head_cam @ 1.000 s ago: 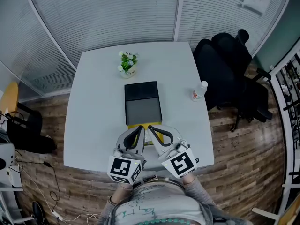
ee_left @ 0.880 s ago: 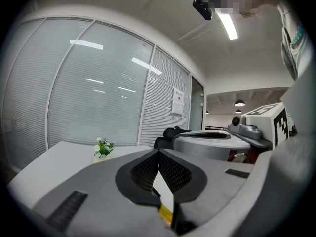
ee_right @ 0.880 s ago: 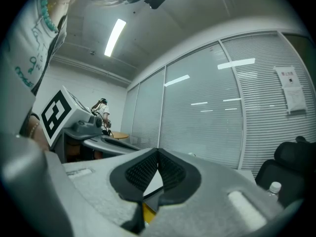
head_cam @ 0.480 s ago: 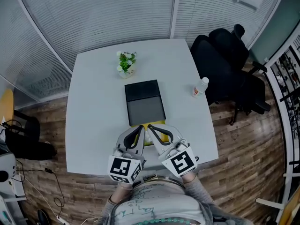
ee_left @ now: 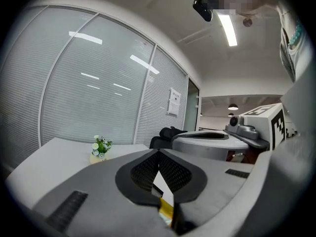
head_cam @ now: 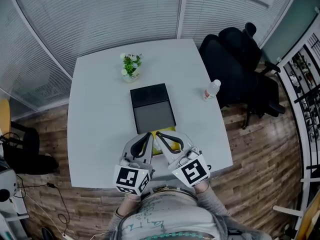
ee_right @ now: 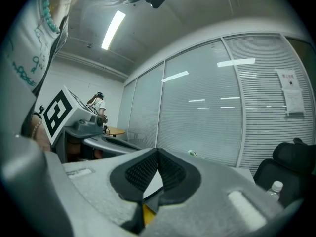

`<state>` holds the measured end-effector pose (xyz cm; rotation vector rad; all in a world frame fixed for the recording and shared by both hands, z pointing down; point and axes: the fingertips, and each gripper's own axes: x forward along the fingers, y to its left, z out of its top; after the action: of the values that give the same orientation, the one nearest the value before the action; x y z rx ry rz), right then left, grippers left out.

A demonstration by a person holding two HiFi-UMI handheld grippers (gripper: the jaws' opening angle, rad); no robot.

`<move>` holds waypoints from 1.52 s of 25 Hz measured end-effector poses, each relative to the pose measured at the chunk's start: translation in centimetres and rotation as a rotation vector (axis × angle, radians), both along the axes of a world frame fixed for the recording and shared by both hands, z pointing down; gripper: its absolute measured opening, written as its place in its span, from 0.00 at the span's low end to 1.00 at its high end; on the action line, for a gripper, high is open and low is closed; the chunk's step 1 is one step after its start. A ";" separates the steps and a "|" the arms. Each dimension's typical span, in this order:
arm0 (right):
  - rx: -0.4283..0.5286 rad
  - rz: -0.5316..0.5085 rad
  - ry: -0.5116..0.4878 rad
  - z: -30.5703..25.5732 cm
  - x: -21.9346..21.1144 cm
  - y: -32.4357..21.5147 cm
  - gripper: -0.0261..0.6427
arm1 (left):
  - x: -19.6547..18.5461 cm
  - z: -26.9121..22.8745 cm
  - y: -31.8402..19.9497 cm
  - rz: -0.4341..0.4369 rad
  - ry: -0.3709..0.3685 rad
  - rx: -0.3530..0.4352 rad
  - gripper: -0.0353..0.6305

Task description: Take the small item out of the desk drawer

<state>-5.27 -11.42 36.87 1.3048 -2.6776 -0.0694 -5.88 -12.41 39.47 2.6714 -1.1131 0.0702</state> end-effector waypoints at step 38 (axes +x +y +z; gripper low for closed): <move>-0.363 -0.324 0.606 22.4 1.2 -0.2 0.06 | -5.8 4.3 0.8 -0.084 0.010 -0.092 0.05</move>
<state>-4.03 -11.61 59.28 0.6072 -2.2077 -0.0125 -11.73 -11.63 43.75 2.5389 -1.1885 0.0907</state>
